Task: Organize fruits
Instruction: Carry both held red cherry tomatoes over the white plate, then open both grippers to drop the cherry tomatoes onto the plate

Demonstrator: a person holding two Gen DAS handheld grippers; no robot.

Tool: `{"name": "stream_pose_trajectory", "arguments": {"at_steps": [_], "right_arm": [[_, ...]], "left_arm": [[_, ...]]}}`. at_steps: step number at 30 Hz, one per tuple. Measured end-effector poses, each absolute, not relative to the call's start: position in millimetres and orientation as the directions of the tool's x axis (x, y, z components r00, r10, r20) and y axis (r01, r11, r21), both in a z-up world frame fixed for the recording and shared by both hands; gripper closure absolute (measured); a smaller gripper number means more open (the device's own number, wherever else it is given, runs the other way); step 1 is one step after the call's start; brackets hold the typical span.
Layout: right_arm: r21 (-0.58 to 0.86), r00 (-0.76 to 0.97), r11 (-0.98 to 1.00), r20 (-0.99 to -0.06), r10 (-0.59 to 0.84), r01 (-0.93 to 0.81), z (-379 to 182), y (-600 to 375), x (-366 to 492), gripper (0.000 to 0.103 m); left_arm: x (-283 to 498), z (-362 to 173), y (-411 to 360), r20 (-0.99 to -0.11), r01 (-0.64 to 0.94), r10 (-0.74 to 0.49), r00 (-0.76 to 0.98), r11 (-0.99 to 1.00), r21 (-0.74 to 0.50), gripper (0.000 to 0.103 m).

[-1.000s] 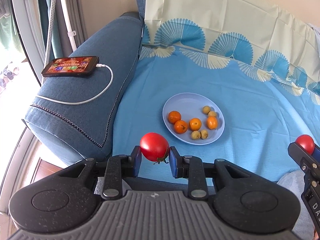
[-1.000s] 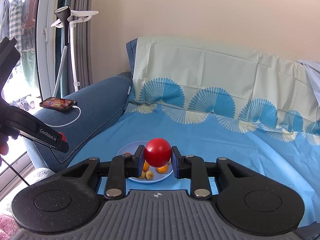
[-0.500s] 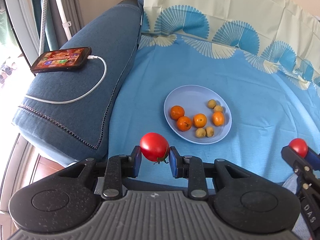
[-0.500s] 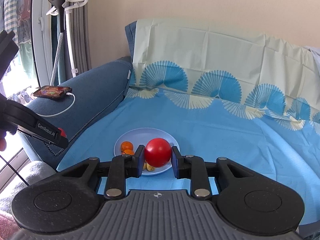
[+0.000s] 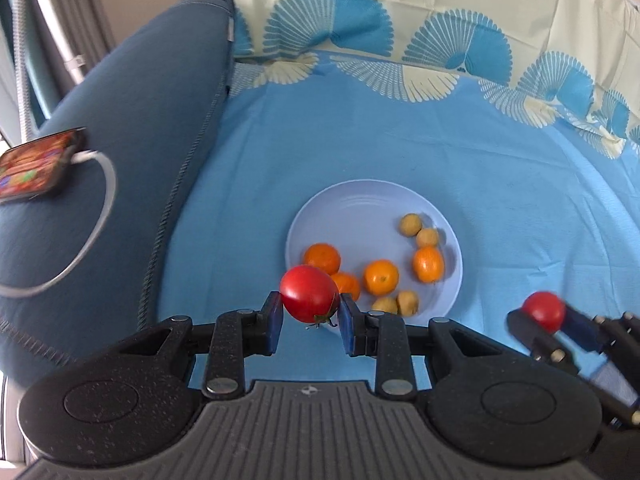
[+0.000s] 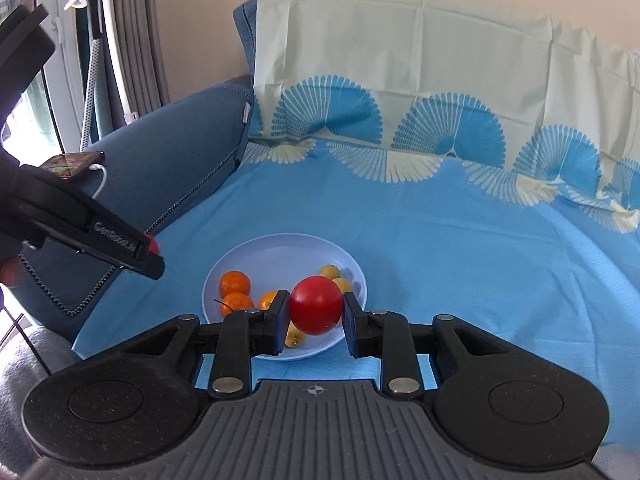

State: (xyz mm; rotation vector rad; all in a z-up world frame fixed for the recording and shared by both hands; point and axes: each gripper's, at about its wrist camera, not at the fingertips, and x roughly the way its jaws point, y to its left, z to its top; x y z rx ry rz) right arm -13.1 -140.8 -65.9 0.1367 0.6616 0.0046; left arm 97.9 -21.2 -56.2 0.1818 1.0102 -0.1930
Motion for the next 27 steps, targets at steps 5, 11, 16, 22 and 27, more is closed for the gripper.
{"name": "stream_pose_trajectory", "arguments": {"at_steps": [5, 11, 16, 22, 27], "right_arm": [[0.145, 0.767, 0.989, -0.637, 0.074, 0.026, -87.7, -144.3, 21.4, 0.074], [0.134, 0.743, 0.991, -0.662, 0.102, -0.016, -116.0, -143.4, 65.9, 0.074], [0.130, 0.707, 0.990, -0.695, 0.130, -0.055, -137.7, -140.9, 94.4, 0.074], [0.103, 0.725, 0.992, -0.678, 0.124, -0.074, -135.5, -141.9, 102.2, 0.031], [0.096, 0.722, 0.994, -0.684, 0.105, -0.053, -124.8, -144.3, 80.7, 0.011]], "left_arm": [[138.9, -82.2, -39.5, -0.869, 0.252, -0.054, 0.491, 0.964, 0.083, 0.070], [177.7, -113.3, -54.0, -0.891, 0.259, -0.031, 0.454, 0.961, 0.098, 0.070], [197.2, -130.8, -62.8, -0.905, 0.283, -0.036, 0.424, 0.954, 0.094, 0.060], [188.9, -119.0, -62.4, -0.853, 0.290, -0.030, 0.522, 0.946, 0.144, 0.000], [170.2, -105.4, -52.2, -0.859, 0.269, -0.003, 0.513, 0.950, 0.158, 0.000]]}}
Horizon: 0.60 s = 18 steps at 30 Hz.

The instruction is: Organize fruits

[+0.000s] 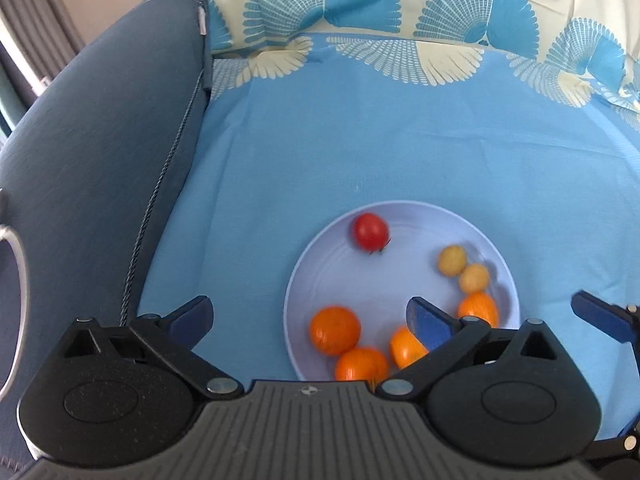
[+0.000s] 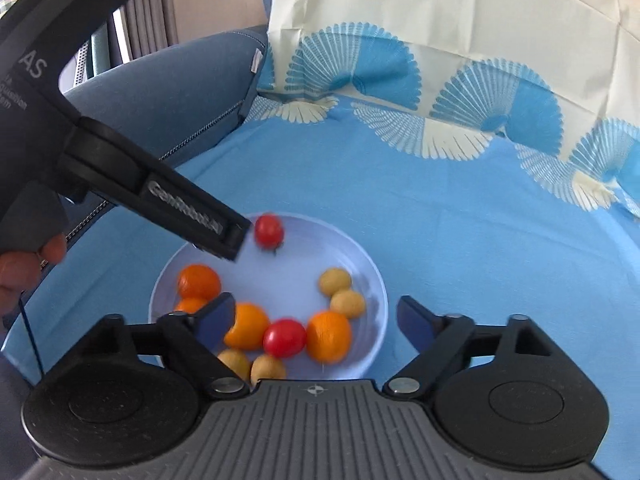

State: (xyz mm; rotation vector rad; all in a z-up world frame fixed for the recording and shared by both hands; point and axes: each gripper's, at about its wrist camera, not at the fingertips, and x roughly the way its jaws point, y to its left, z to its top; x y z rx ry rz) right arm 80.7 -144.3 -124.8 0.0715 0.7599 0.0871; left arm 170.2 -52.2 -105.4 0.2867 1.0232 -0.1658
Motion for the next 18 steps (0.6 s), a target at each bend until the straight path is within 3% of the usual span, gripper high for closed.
{"name": "stream_pose_trajectory", "arguments": {"at_steps": [5, 18], "right_arm": [[0.101, 0.713, 0.995, -0.697, 0.071, 0.000, -111.4, -143.9, 52.1, 0.003], [0.062, 0.774, 0.995, -0.633, -0.019, 0.076, -63.7, -136.4, -27.3, 0.001]], "left_arm": [[135.6, -84.8, -33.1, -0.850, 0.252, 0.003, 0.527, 0.954, 0.160, 0.000], [41.5, -41.1, -12.3, -0.806, 0.215, -0.004, 0.592, 0.965, 0.153, 0.000]]}}
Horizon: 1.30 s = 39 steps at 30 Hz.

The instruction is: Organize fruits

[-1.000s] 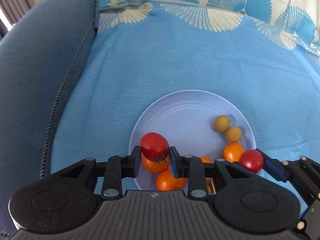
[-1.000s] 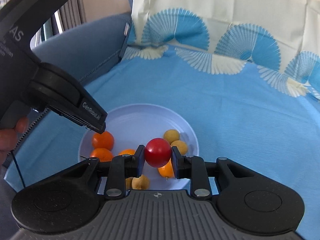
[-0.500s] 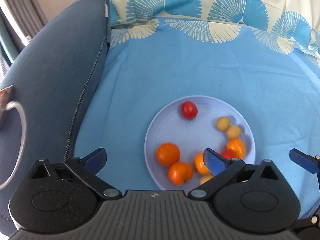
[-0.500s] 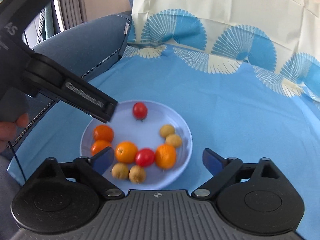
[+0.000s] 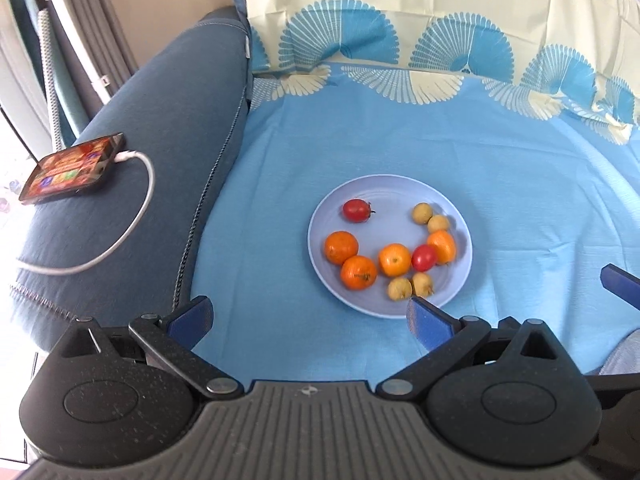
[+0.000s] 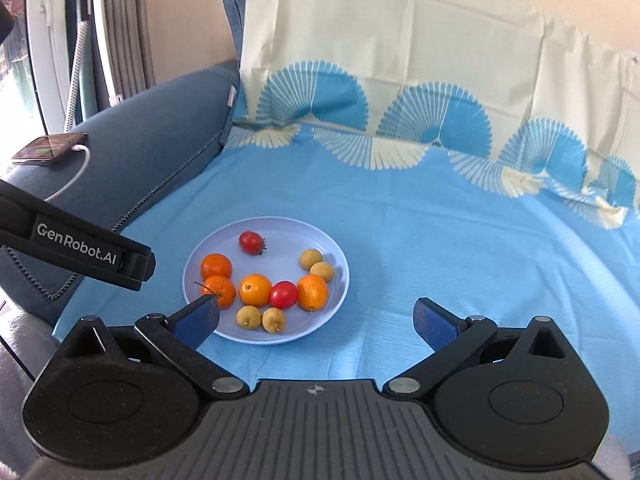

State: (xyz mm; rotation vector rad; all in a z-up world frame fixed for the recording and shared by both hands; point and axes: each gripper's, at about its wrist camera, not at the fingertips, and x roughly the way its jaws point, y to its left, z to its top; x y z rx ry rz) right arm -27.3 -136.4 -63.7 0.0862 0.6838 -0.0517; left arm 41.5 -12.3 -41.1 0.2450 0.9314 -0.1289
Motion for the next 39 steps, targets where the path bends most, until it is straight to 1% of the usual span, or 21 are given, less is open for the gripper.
{"name": "stream_pose_trajectory", "arguments": {"at_steps": [7, 14, 34, 39], "right_arm": [[0.033, 0.805, 0.995, -0.590, -0.057, 0.094, -49.4, -130.4, -56.2, 0.001], [0.018, 0.822, 0.993, -0.562, -0.089, 0.119, -39.5, -132.3, -72.1, 0.001], [0.014, 0.823, 0.991, -0.559, -0.102, 0.132, -37.4, -130.9, -75.8, 0.001], [0.014, 0.819, 0.991, -0.565, -0.100, 0.130, -38.1, -131.7, -74.2, 0.001]], "left_arm": [[10.3, -33.4, -6.0, -0.788, 0.203, -0.005, 0.615, 0.967, 0.152, 0.000], [-5.6, -31.4, -0.6, -0.797, 0.191, -0.016, 0.604, 0.974, 0.125, 0.000], [-1.6, -37.9, -2.5, -0.796, 0.178, 0.021, 0.605, 0.971, 0.160, 0.000], [1.0, -39.6, -1.5, -0.806, 0.177, 0.017, 0.592, 0.973, 0.151, 0.000]]}}
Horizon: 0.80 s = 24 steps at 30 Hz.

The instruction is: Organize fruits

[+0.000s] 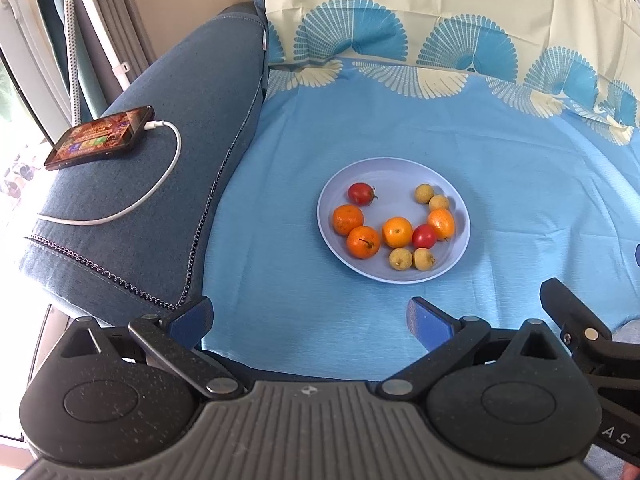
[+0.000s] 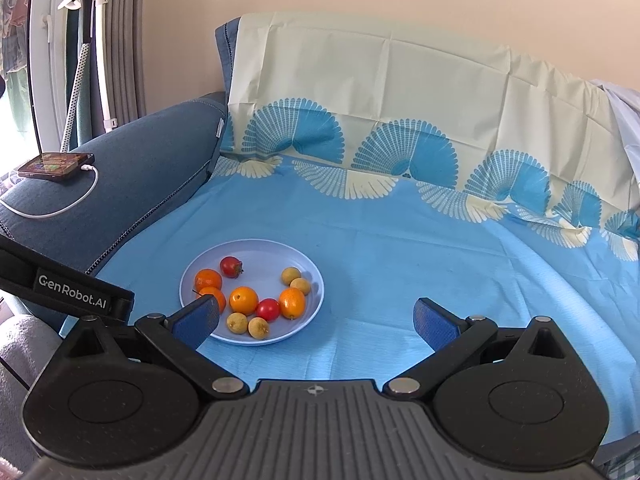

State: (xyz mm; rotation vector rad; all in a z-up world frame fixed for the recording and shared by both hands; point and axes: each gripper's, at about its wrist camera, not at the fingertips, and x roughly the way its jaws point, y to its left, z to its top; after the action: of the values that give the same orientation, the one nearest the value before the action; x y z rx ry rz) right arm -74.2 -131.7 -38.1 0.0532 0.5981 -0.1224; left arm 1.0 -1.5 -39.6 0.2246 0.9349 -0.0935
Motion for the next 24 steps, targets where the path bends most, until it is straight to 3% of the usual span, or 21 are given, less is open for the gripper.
{"name": "stream_pose_trajectory", "arguments": {"at_steps": [24], "right_arm": [[0.011, 0.821, 0.992, -0.563, -0.095, 0.123, -37.6, -129.4, -72.8, 0.001]], "left_arm": [[-0.1, -36.4, -1.9, -0.799, 0.169, 0.029, 0.601, 0.972, 0.163, 0.000]]}}
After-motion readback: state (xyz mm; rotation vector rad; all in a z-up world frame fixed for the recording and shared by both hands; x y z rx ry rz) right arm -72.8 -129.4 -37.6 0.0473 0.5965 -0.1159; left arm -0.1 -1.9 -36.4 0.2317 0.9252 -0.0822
